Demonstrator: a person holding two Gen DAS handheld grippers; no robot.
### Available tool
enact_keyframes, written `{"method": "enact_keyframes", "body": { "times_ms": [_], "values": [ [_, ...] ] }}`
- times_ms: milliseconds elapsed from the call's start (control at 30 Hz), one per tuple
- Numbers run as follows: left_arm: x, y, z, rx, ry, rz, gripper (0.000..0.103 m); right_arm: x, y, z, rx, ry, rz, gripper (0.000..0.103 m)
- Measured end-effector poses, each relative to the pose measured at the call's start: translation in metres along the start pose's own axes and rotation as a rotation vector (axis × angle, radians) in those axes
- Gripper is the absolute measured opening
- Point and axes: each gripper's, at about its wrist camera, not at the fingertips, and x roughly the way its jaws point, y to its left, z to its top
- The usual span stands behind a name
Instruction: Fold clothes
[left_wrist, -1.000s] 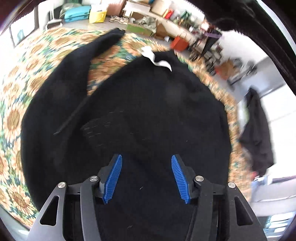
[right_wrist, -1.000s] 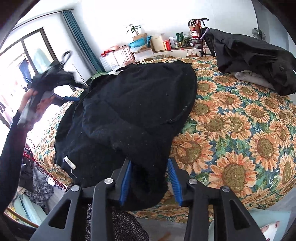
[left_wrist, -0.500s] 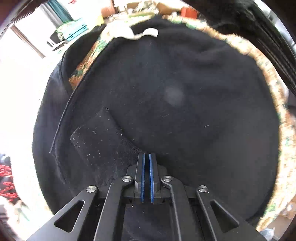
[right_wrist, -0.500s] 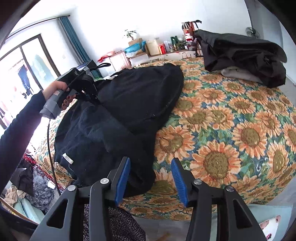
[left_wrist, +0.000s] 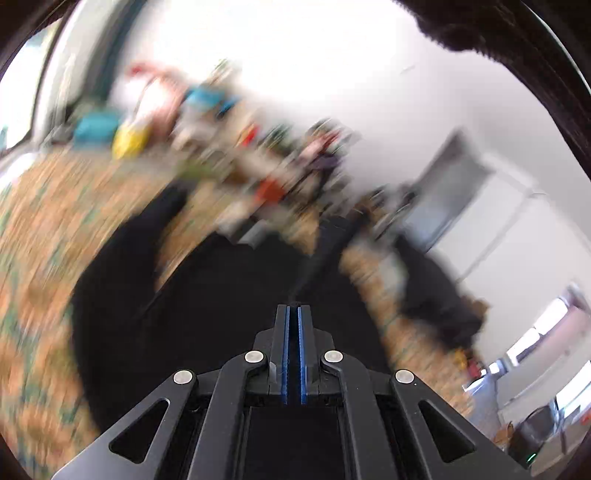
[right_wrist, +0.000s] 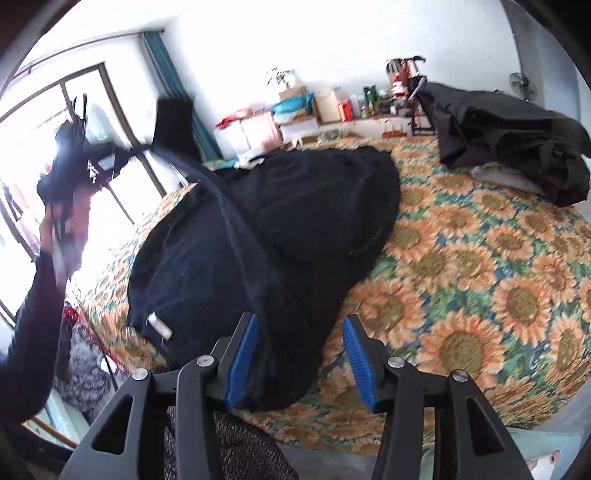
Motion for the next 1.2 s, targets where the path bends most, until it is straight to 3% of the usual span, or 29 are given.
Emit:
{"method": "enact_keyframes", "body": {
  "times_ms": [100,200,233,300,367,433,500,633,700,767,800,833,900,933,967,1033,1100,1167,1200],
  "values": [
    [0.018,0.056,-0.035,-0.154,0.119,0.081,0.003,0.012,0.004,-0.006,0.004,0.046,0.004,0.053],
    [0.025,0.078,-0.049,-0.255,0.222,0.142,0.003,0.018,0.012,-0.008,-0.021,0.058,-0.019,0.054],
    [0.026,0.078,-0.051,-0.269,0.300,0.216,0.003,0.018,0.016,-0.008,-0.038,0.063,-0.035,0.053],
    [0.019,0.065,-0.057,-0.201,0.419,0.402,0.003,0.018,0.024,-0.010,-0.085,0.073,-0.059,0.049],
    [0.019,0.049,-0.057,-0.097,0.476,0.530,0.004,0.016,0.034,-0.019,-0.157,0.114,-0.053,0.046],
    [0.015,0.029,-0.055,-0.042,0.474,0.561,0.005,0.023,0.038,-0.030,-0.204,0.205,-0.090,0.043],
    [0.013,0.005,-0.053,0.035,0.466,0.560,0.005,0.023,0.037,-0.033,-0.218,0.224,-0.107,0.039],
    [0.032,-0.054,-0.056,0.175,0.490,0.406,0.006,0.004,0.025,-0.011,-0.149,0.099,-0.091,0.046],
    [0.056,-0.081,-0.062,0.229,0.512,0.333,0.006,0.010,0.029,-0.001,-0.184,0.076,-0.115,0.048],
    [0.079,-0.109,-0.068,0.282,0.533,0.259,0.006,0.023,0.040,0.006,-0.234,0.086,-0.131,0.040],
    [0.090,-0.115,-0.071,0.305,0.535,0.236,0.006,0.029,0.046,0.007,-0.256,0.094,-0.129,0.027],
    [0.100,-0.115,-0.077,0.328,0.550,0.263,0.006,0.033,0.053,0.005,-0.287,0.106,-0.124,0.017],
    [0.116,-0.109,-0.093,0.370,0.606,0.329,0.006,0.040,0.061,-0.004,-0.322,0.158,-0.109,0.006],
    [0.122,-0.103,-0.102,0.390,0.648,0.366,0.006,0.043,0.062,-0.011,-0.323,0.194,-0.095,0.006],
    [0.117,-0.099,-0.102,0.393,0.620,0.338,0.006,0.046,0.062,-0.019,-0.317,0.226,-0.077,0.006],
    [0.110,-0.090,-0.099,0.396,0.649,0.333,0.006,0.051,0.058,-0.036,-0.292,0.281,-0.034,0.005],
    [0.105,-0.082,-0.097,0.429,0.665,0.414,0.006,0.053,0.053,-0.047,-0.251,0.331,0.016,0.006],
    [0.101,-0.071,-0.097,0.449,0.675,0.456,0.006,0.045,0.046,-0.040,-0.198,0.305,0.066,0.011],
    [0.096,-0.071,-0.093,0.428,0.687,0.445,0.006,0.039,0.041,-0.034,-0.167,0.283,0.091,0.020]
  ]
}}
